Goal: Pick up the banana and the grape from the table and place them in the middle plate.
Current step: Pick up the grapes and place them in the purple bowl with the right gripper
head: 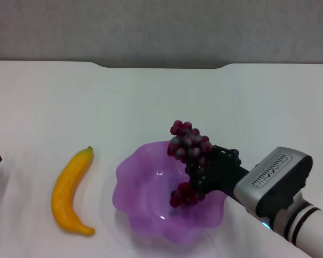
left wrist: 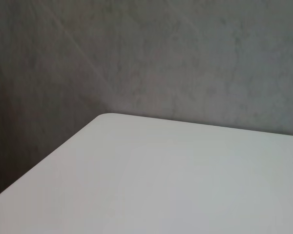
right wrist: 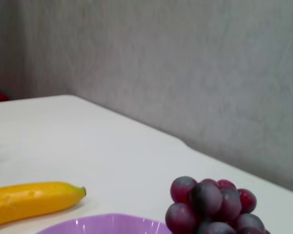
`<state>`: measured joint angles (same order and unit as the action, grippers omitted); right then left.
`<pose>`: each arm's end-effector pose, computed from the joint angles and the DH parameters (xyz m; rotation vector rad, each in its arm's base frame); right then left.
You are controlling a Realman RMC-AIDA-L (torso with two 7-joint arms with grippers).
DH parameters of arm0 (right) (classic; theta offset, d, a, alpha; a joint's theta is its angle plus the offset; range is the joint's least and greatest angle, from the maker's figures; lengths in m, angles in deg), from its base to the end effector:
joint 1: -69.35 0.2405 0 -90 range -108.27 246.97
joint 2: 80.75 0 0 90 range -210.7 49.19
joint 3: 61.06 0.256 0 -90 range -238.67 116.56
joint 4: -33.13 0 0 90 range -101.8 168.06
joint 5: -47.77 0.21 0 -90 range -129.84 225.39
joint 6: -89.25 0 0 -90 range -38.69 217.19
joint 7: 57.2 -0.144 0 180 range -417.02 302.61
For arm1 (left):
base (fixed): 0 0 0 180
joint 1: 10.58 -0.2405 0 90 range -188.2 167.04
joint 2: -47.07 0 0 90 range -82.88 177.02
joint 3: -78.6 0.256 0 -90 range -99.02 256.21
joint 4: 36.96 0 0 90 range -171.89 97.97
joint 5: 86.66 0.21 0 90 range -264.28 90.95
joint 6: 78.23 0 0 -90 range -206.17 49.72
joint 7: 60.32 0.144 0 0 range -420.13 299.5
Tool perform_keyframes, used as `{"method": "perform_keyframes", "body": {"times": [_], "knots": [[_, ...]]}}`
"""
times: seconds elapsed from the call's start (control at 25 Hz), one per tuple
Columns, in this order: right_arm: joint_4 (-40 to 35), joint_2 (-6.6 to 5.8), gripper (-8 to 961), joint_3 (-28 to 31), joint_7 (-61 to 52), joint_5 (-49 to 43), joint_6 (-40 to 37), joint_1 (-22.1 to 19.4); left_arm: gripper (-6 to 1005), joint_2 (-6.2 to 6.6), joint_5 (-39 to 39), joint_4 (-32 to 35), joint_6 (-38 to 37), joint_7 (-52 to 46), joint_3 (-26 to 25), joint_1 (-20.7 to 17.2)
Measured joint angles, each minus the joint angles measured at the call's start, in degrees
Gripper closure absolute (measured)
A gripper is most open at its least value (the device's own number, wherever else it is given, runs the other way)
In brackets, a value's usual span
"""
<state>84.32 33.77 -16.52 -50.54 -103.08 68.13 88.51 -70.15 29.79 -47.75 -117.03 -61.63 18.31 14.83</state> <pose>0.2250 0.3176 -0.1169 -2.2496 0.4042 0.4261 -0.4080 0.3341 0.0005 -1.3200 -1.0069 -0.3428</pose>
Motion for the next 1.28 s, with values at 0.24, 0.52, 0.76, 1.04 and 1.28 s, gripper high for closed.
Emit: {"method": "perform_keyframes", "body": {"times": [0.24, 0.52, 0.76, 1.04, 1.28], "knots": [[-0.7, 0.0, 576, -1.3, -1.3, -0.4, 6.8, 2.8, 109, -0.09, 0.1, 0.0, 0.0, 0.0, 0.1, 0.5], [-1.7, 0.02, 581, -2.6, -1.1, -0.4, 10.0, 4.6, 109, -0.08, 0.1, 0.0, 0.0, 0.0, 0.1, 0.7], [-3.1, -0.1, 562, -3.1, -0.3, -1.3, 1.5, 2.7, 108, 0.01, 0.0, 0.2, -0.1, 0.0, 0.0, 0.6], [-4.9, -0.01, 483, -4.1, 0.0, -3.7, -8.2, 0.8, 108, -0.04, 0.1, 0.2, -0.1, 0.0, 0.0, 0.4], [-5.8, -0.01, 244, -4.4, 0.0, -3.7, -8.8, 1.1, 108, -0.03, 0.1, 0.1, -0.1, 0.0, 0.1, 0.6]]}}
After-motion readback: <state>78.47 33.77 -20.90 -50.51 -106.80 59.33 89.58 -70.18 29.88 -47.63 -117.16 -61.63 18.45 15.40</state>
